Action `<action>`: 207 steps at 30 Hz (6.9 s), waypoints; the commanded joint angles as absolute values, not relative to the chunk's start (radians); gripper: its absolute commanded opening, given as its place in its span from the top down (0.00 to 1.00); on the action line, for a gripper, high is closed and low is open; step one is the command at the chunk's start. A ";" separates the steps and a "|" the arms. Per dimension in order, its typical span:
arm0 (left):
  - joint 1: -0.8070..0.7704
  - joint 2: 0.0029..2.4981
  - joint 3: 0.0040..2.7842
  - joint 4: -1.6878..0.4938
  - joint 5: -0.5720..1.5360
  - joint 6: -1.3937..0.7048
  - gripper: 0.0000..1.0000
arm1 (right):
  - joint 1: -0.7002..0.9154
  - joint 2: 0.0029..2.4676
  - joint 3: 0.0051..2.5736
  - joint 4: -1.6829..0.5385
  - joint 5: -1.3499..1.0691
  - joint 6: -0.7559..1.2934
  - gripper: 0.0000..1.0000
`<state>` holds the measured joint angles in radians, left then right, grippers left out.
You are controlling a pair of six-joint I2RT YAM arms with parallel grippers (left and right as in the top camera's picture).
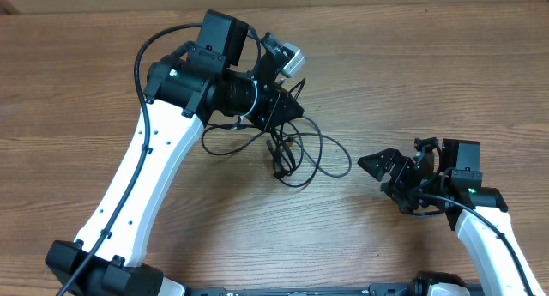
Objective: Untangle cables
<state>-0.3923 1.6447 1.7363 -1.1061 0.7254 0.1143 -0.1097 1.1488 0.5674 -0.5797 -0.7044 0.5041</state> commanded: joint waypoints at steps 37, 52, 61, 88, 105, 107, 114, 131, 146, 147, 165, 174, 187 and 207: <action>-0.413 1.613 1.757 -0.849 1.029 -0.086 0.96 | 0.440 1.306 0.558 0.196 -0.382 1.021 0.17; -0.143 1.502 1.760 -0.905 0.909 -0.086 0.96 | 0.217 1.369 0.558 -0.138 -0.299 0.866 0.96; -0.081 1.464 1.760 -0.912 0.957 -0.086 0.96 | 0.090 1.369 0.558 -0.256 -0.509 0.706 0.77; -0.226 1.464 1.760 -0.446 1.320 -0.276 0.96 | 0.517 1.415 0.604 0.324 -0.324 0.813 0.09; 0.019 1.464 1.760 -0.078 1.340 -0.636 0.96 | 0.300 1.442 0.604 -0.171 -0.082 0.868 0.23; 0.057 1.464 1.758 -0.105 1.336 -0.632 0.96 | 0.265 1.438 0.604 -0.135 -0.231 0.731 0.48; 0.072 1.471 1.743 -0.299 1.293 -0.488 0.96 | 0.240 1.407 0.604 0.002 -0.672 0.607 0.96; 0.072 1.578 1.742 -0.931 0.863 -0.216 0.96 | 0.240 1.378 0.604 0.295 -0.966 0.702 0.54; 0.083 1.546 1.870 -0.646 1.211 -0.204 0.96 | 0.240 1.377 0.651 -0.133 -0.345 0.631 0.00; 0.080 1.546 1.877 -0.635 1.214 -0.211 0.96 | 0.240 1.375 0.661 -0.134 -0.358 0.614 0.00; -0.002 1.541 1.914 -0.440 1.247 -0.338 0.96 | 0.424 1.419 0.826 0.233 -0.427 0.204 0.00; -0.003 1.542 1.914 -0.448 1.247 -0.384 0.96 | 0.569 1.660 0.833 0.593 -0.374 0.204 0.16; -0.066 1.543 1.884 -0.678 1.073 -0.342 0.96 | 0.615 1.739 0.996 0.583 -0.319 0.224 0.96; -0.066 1.584 1.879 -1.087 0.572 -0.266 0.10 | -0.063 1.254 1.031 0.310 -0.328 0.234 0.96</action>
<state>-0.0658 1.5631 1.8835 -1.0592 0.6510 -0.2790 0.0597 1.2934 0.9958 0.3351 -0.3428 0.2348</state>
